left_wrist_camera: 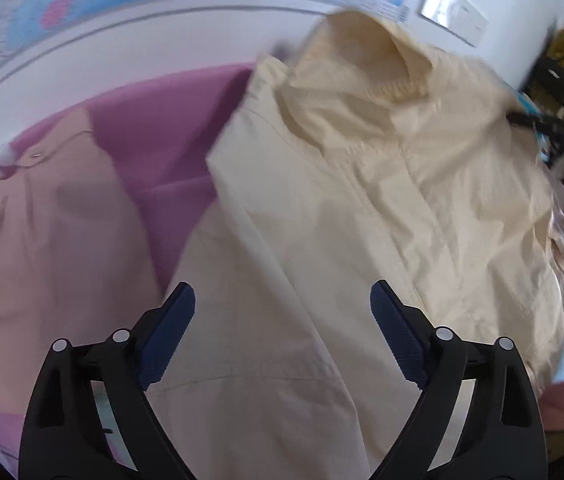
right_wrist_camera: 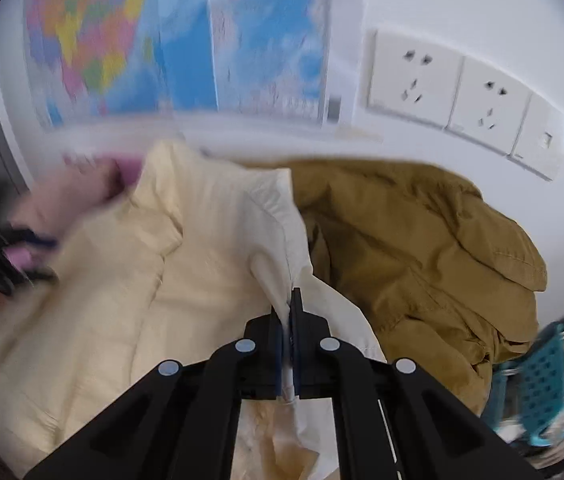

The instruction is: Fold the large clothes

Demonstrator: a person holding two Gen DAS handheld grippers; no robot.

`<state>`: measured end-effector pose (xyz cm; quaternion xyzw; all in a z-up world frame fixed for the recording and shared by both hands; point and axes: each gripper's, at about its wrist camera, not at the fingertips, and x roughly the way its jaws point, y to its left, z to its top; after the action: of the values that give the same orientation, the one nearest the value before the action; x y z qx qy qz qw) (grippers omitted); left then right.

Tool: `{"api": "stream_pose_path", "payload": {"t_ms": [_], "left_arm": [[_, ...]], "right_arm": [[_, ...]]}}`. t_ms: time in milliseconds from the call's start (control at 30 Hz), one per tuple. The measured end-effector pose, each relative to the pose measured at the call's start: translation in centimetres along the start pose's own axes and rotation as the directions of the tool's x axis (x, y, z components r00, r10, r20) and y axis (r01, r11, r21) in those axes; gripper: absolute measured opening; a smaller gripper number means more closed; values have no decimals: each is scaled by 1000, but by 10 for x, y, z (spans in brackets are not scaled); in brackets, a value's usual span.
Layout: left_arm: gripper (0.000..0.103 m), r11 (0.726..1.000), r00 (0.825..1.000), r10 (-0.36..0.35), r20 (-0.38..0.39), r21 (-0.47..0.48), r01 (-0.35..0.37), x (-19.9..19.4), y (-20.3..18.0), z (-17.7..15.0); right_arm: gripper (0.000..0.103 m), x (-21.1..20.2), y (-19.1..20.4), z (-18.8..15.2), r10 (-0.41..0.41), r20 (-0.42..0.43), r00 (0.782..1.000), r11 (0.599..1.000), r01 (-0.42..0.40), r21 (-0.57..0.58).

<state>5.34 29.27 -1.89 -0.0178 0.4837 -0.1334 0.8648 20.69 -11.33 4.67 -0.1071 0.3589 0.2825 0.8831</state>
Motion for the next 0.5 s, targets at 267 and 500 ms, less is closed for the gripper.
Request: {"api": "stream_pose_path", "payload": {"t_ms": [267, 500], "left_arm": [[6, 989, 987, 133, -94, 84, -125, 31, -11, -2], [10, 998, 986, 62, 158, -23, -59, -58, 1, 12]], "right_arm": [[3, 11, -6, -10, -89, -7, 996, 996, 89, -27], [3, 4, -19, -18, -98, 61, 993, 995, 96, 36]]}}
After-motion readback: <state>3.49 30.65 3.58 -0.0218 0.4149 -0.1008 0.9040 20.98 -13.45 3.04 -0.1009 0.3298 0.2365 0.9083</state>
